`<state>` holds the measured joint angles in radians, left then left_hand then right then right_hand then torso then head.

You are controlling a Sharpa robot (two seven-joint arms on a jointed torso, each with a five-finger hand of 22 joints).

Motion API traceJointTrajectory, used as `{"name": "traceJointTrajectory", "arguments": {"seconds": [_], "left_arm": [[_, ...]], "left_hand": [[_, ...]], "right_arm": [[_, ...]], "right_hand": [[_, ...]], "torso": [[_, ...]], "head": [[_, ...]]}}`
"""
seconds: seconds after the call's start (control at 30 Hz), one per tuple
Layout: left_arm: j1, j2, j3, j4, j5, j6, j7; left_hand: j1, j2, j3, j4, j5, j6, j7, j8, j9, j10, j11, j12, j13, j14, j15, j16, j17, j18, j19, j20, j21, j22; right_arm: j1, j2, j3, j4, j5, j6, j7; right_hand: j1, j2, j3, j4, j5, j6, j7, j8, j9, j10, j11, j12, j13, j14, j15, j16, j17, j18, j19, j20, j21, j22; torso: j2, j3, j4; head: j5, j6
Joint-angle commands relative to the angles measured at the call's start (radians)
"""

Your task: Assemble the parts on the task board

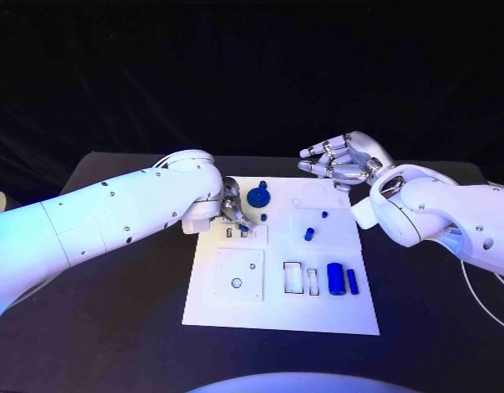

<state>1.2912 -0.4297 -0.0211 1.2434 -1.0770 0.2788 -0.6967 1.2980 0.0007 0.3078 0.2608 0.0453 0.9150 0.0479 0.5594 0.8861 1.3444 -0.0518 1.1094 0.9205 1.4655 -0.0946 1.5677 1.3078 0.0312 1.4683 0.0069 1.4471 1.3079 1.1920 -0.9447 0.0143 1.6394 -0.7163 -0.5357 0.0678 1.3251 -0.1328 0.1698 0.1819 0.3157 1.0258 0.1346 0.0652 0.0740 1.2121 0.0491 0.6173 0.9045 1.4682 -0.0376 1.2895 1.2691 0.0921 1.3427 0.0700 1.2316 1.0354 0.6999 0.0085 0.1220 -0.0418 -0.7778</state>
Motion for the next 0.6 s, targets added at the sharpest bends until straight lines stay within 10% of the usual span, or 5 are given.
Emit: {"name": "traceJointTrajectory", "arguments": {"seconds": [0.03, 0.6], "left_arm": [[0.002, 0.009, 0.0, -0.012, -0.02, 0.047, -0.08], [0.0, 0.026, -0.006, -0.028, -0.024, 0.058, -0.08]], "left_hand": [[-0.009, 0.002, 0.158, -0.151, 0.004, 0.039, -0.031, 0.008, 0.003, 0.008, -0.001, -0.005, -0.005, 0.105, -0.009, 0.003, 0.263, -0.002, 0.062, -0.004, 0.004, 0.183], [-0.025, -0.007, 0.172, -0.156, 0.004, 0.052, -0.036, 0.016, 0.017, 0.014, -0.004, -0.004, -0.007, 0.105, -0.012, 0.003, 0.263, -0.002, 0.063, -0.005, 0.004, 0.184]], "right_arm": [[-0.001, 0.002, 0.0, 0.0, -0.01, 0.013, 0.004], [-0.001, 0.005, 0.0, 0.001, -0.01, 0.014, 0.005]], "right_hand": [[-0.004, 0.005, -0.006, -0.002, 0.005, 0.005, -0.002, 0.005, 0.002, -0.004, -0.006, 0.005, -0.001, 0.032, 0.004, -0.003, 0.001, 0.014, -0.001, 0.001, -0.006, -0.001], [-0.003, 0.005, -0.006, -0.002, 0.006, 0.005, -0.003, 0.005, 0.002, -0.004, -0.006, 0.005, -0.002, 0.032, 0.004, -0.003, 0.002, 0.014, -0.001, 0.001, -0.006, -0.001]], "torso": [[0.001, -0.0004, 0.0001], [0.0, -0.0003, -0.0003]], "head": [[0.003, -0.002], [0.004, -0.01]]}}
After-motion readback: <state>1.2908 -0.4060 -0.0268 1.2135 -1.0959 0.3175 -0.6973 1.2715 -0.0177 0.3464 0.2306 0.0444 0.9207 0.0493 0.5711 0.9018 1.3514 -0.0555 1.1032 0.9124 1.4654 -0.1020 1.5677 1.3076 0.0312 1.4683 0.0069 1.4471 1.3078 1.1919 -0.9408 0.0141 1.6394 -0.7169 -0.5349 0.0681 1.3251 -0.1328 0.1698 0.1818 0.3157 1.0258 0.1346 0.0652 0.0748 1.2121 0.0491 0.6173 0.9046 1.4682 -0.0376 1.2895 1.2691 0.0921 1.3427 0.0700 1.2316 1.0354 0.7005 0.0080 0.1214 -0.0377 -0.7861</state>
